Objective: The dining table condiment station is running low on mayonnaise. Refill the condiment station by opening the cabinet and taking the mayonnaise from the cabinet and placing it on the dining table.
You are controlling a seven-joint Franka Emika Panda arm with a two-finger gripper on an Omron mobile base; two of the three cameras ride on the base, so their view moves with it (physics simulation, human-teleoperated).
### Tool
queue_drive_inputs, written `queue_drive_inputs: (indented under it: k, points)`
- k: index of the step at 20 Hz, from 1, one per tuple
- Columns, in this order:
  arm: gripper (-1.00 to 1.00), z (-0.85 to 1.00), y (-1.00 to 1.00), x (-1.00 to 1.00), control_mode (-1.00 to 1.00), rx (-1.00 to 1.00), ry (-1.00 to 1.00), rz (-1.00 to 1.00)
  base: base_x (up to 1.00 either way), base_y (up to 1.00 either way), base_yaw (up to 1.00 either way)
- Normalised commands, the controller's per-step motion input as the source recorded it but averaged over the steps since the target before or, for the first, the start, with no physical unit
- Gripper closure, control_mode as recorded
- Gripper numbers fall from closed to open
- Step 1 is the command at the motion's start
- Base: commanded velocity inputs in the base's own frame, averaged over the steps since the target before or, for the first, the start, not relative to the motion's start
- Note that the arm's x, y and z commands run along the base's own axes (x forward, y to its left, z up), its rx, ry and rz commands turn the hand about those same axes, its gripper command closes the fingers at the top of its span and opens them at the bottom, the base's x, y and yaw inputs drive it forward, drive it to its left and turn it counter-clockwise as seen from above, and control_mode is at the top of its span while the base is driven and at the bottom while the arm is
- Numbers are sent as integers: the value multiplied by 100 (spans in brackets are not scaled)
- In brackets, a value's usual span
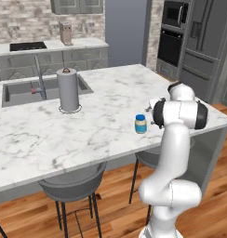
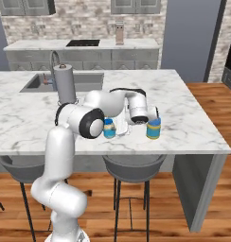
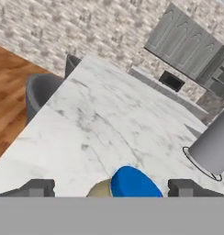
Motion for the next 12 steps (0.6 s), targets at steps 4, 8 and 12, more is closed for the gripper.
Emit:
queue_drive_inputs:
  k: [4,8,12]
  points:
    - [-100,87,0,-9,-100,-1,-4,0,0,0,0]
    - [-100,73,14,-60,-100,-2,-8,0,0,0,0]
    - [-100,46,40,-99,-100,0,0,0,0,0,0]
